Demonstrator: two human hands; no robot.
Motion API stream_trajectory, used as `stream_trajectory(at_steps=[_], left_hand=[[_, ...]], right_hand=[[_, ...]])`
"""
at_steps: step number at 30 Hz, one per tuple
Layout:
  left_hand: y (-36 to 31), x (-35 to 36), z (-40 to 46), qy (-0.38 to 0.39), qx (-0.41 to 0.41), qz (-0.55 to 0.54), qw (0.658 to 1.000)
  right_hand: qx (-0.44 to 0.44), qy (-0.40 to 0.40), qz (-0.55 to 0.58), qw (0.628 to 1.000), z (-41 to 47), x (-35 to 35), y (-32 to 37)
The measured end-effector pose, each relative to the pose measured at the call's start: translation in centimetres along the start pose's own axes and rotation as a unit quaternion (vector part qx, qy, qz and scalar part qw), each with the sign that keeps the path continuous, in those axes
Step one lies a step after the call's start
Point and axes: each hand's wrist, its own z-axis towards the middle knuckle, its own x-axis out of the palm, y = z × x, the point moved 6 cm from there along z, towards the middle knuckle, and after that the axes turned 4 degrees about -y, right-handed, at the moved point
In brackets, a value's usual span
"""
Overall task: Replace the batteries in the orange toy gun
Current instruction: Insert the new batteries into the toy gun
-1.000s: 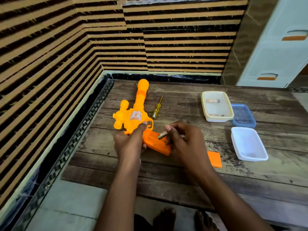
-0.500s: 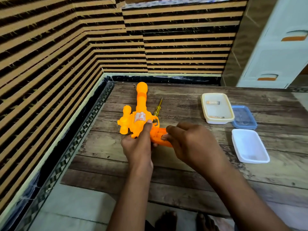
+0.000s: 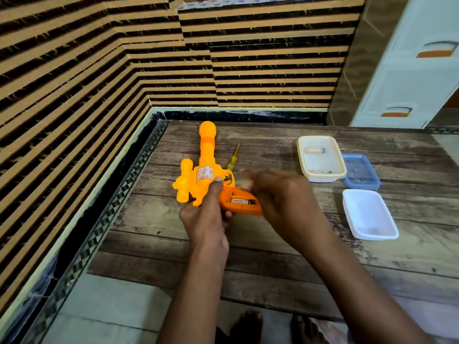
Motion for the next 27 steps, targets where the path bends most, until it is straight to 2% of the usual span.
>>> stream_trajectory(at_steps=[2,5,8,9,11,14,17,19,20,22,27], left_hand=[[0.1,0.2,-0.3,0.005,-0.022,-0.015,1.0],[0.2,0.3,-0.5,0.005,-0.04,-0.029,0.999],[0.3,0.3,-0.5,-0.002,-0.068,-0.046,0.997],[0.3,0.2,-0.5,-0.006,-0.076,-0.053,0.996],[0.3,0.1,-0.4,-0.009,-0.085,-0.064,0.994],[0.3,0.0,-0.2,-0.008,-0.091,-0.064,0.994],[0.3,-0.1,-0.1,-0.014,-0.093,-0.059,0.994],[0.3,-0.1,0.1,-0.017,-0.093,-0.056,0.994],[0.4,-0.1,0.2,-0.019,-0.091,-0.054,0.994],[0.4,-0.2,0.3,-0.023,-0.089,-0.048,0.995],[0.4,-0.2,0.4,-0.023,-0.084,-0.037,0.995]], right_hand=[[0.061,-0.047,0.059,0.995,0.0,-1.0,-0.5],[0.14,-0.057,0.114,0.982,-0.3,-1.3,-1.0],[0.237,-0.106,0.215,0.942,-0.5,-1.5,-1.8],[0.281,-0.124,0.273,0.912,-0.7,-1.5,-2.1],[0.368,-0.144,0.394,0.83,-1.1,-1.3,-2.8],[0.473,-0.124,0.491,0.721,-1.7,-0.4,-3.4],[0.542,-0.086,0.542,0.637,-2.6,0.9,-3.9],[0.554,-0.072,0.58,0.593,-2.9,1.6,-4.3],[0.554,-0.065,0.592,0.582,-3.0,1.8,-4.5],[0.554,-0.058,0.59,0.584,-3.1,1.9,-5.0],[0.531,-0.033,0.508,0.677,-3.1,1.4,-5.5]])
